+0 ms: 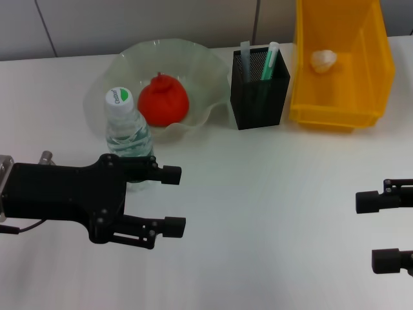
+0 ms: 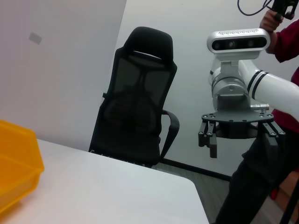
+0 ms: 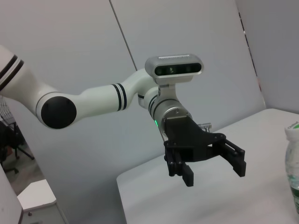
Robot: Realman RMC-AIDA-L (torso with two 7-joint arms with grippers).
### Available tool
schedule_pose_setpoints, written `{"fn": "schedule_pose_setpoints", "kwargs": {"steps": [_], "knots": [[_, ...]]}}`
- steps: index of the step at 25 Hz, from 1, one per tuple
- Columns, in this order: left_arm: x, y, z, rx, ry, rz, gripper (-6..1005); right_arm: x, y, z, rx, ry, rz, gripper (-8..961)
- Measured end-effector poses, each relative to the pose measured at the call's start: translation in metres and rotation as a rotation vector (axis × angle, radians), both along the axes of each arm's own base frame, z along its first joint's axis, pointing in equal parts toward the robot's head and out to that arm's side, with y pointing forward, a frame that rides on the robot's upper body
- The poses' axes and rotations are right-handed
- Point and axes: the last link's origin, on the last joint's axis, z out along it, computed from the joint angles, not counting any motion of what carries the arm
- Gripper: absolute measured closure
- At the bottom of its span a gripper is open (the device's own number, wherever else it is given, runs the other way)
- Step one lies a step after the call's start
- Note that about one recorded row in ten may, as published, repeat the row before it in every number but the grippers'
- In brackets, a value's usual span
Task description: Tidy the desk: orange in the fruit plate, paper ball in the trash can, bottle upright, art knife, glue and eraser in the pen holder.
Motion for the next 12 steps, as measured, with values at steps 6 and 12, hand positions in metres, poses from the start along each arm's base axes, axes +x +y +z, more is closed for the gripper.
{"fn": "schedule_pose_setpoints", "kwargs": {"steps": [6, 12], "knots": [[0.0026, 0.0034, -0.0001, 0.015, 0.003, -0.013, 155, -0.0007, 0.0008, 0.0005, 0.001, -0.004, 0.005, 185], [0.0059, 0.0087, -0.002, 0.022, 0.026, -0.033, 156, -0.0022, 0.0026, 0.0011, 0.0, -0.006, 0.008, 185]]}}
